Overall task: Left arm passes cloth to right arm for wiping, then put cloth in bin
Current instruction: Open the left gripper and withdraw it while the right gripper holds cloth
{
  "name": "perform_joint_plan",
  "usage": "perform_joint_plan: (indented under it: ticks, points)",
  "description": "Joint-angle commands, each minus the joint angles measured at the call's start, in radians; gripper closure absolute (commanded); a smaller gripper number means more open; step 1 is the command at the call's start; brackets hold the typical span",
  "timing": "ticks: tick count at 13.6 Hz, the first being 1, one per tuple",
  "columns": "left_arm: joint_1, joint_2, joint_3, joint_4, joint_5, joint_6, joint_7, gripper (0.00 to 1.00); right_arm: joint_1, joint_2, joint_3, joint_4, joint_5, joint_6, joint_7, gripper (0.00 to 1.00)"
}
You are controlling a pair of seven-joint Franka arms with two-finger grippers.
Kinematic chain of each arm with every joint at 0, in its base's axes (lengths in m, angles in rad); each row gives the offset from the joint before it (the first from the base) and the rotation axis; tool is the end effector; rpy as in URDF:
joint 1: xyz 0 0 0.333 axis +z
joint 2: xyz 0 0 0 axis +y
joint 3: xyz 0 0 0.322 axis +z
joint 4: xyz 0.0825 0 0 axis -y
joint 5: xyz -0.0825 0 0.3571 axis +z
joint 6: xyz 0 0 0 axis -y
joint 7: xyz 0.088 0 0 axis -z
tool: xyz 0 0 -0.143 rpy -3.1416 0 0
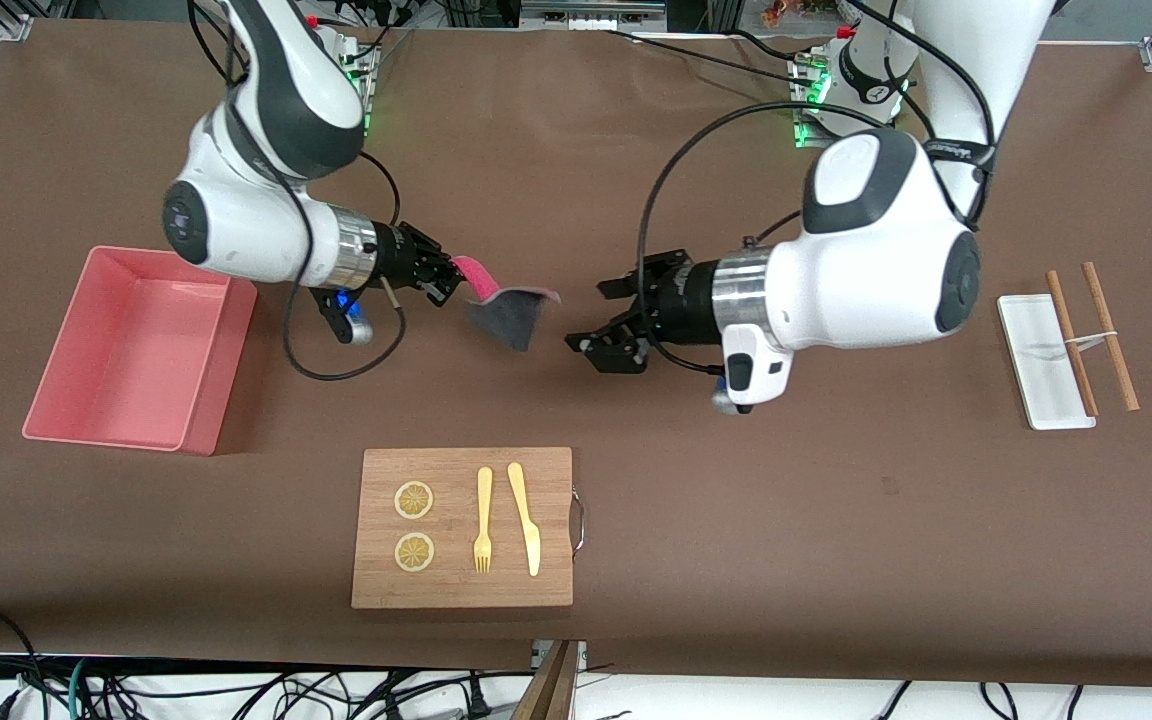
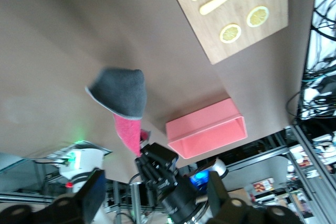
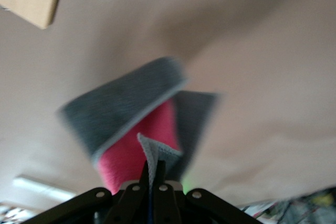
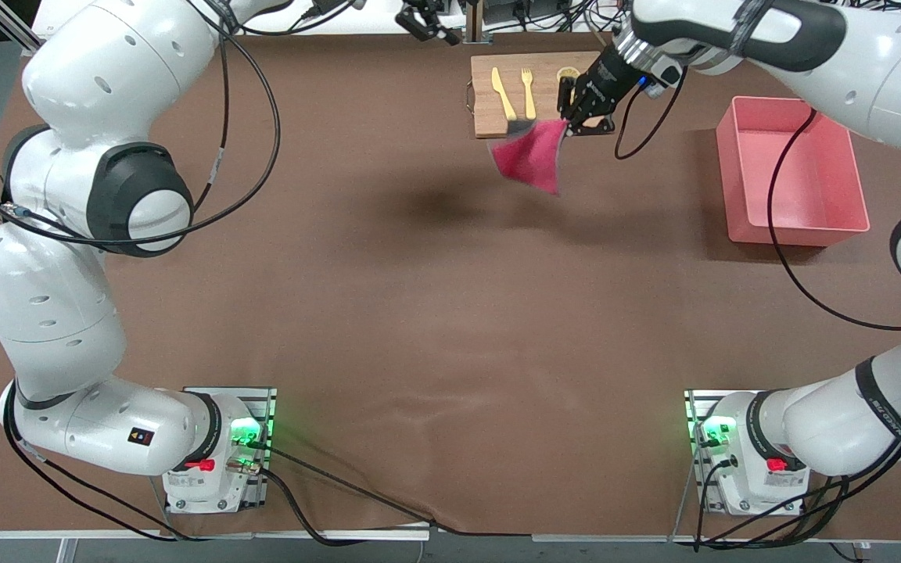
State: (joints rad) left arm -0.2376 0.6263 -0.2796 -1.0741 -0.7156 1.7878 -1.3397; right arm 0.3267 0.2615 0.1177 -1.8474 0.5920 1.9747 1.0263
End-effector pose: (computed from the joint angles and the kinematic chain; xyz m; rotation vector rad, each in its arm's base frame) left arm 0.6208 -0.3715 0.5000 2.1111 1.1647 -0.8040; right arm 0.5096 0.2986 0.3739 -2.4910 1.1427 0.6635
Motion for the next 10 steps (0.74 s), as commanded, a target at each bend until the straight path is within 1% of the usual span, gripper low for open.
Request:
perform_joint_plan:
  ticks: [1,2,3,4,5,6,8,10]
  points:
    - [0.058,0.000,0.005,0.013,0.008,-0.163,0.079,0.00,0.023,0.047,-0.001,0.005,-0.118,-0.002,-0.074,1.00]
    - [0.078,-0.005,0.002,0.011,0.052,-0.210,0.091,0.00,0.043,0.064,-0.001,0.007,-0.162,0.009,-0.072,1.00]
    - [0.084,-0.010,0.002,0.008,0.105,-0.252,0.100,0.00,0.060,0.080,-0.001,0.008,-0.188,0.024,-0.069,1.00]
    - [0.081,-0.020,0.002,0.000,0.173,-0.274,0.105,0.00,0.069,0.093,-0.001,0.008,-0.190,0.048,-0.068,1.00]
    - [0.083,-0.043,-0.006,-0.033,0.245,-0.278,0.106,0.00,0.078,0.108,-0.001,0.008,-0.189,0.067,-0.066,1.00]
    - [0.084,-0.066,-0.006,-0.070,0.283,-0.278,0.131,0.00,0.086,0.122,-0.001,0.008,-0.181,0.087,-0.066,1.00]
    - [0.109,-0.108,-0.001,-0.143,0.289,-0.280,0.239,0.00,0.126,0.157,-0.001,0.008,-0.175,0.143,-0.060,1.00]
    - [0.130,-0.128,0.005,-0.178,0.304,-0.274,0.338,0.00,0.138,0.194,-0.001,0.008,-0.176,0.182,-0.077,1.00]
